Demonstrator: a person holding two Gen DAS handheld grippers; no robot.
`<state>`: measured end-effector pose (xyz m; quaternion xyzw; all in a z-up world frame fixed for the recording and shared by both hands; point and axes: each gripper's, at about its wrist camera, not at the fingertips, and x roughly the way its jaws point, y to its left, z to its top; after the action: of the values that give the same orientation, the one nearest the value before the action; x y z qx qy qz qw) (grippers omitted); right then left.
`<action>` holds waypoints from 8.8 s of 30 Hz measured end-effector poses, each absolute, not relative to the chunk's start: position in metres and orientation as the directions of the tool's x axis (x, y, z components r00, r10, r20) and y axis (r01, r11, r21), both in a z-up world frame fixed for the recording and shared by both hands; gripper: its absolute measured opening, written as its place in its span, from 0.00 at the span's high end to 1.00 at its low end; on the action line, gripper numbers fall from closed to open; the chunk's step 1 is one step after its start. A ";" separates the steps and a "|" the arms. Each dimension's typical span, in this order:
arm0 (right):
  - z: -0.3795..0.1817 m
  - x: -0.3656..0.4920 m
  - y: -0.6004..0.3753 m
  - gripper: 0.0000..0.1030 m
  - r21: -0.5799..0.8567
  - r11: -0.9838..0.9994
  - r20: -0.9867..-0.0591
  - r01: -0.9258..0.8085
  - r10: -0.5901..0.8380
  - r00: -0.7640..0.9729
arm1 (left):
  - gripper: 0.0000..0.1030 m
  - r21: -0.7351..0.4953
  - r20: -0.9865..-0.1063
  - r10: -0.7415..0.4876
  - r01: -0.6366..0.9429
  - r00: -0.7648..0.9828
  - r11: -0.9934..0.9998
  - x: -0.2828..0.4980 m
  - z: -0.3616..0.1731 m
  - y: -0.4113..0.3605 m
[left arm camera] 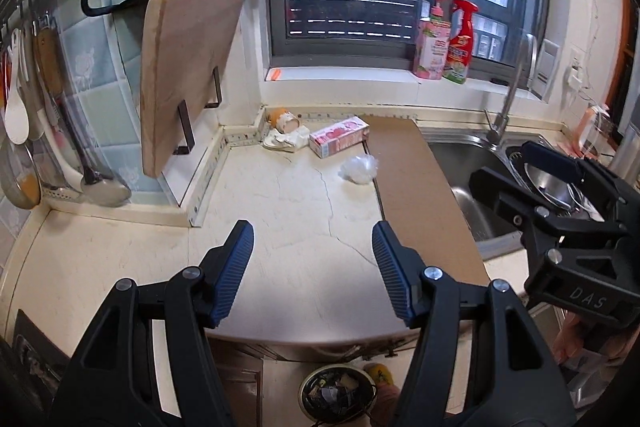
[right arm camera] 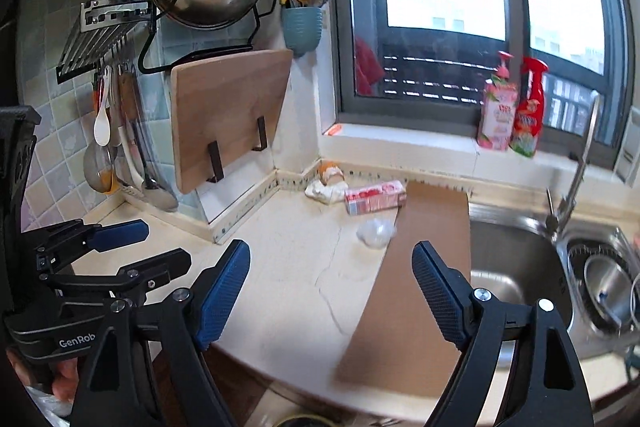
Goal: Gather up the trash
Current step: 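Raise both tools back up to the counter, then grasp the clear plastic bag with the right gripper while the left gripper grasps the pink juice box, then carry the bag and juice box down over the black bin and open both grippers, then raise both tools back toward the counter, then move both open tools toward the tissue and orange cup in the counter corner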
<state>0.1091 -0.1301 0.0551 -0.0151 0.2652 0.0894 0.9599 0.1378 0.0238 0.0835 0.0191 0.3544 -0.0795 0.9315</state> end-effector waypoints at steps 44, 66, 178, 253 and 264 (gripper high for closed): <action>-0.204 0.533 -0.185 0.63 0.255 0.859 -0.862 -0.445 0.410 0.299 | 0.43 0.016 -0.900 -0.086 0.230 0.428 0.973 0.472 -0.081 -0.048; -0.155 0.550 -0.310 0.70 0.401 0.914 -0.717 -0.051 0.349 0.603 | 0.43 0.149 -0.945 -0.069 0.608 0.319 0.780 0.583 -0.110 -0.151; -0.543 0.019 -0.160 0.70 0.358 0.932 -0.929 0.062 0.349 0.120 | 0.67 -0.154 -0.985 -0.164 0.170 0.047 0.973 0.006 -0.449 -0.025; -0.016 0.027 -0.115 0.33 0.140 0.990 -0.708 0.015 0.089 0.700 | 0.41 -0.113 -0.698 -0.278 0.282 0.660 0.953 0.102 0.065 0.039; 0.017 0.135 -0.119 0.33 0.133 0.989 -0.665 -0.058 0.133 0.735 | 0.41 -0.090 -0.704 -0.207 0.203 0.680 0.975 0.187 0.069 0.029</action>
<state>0.1348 -0.1192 0.0174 0.0516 0.3603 0.0513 0.9300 0.1866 0.0285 0.0693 -0.0020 0.3841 -0.1119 0.9165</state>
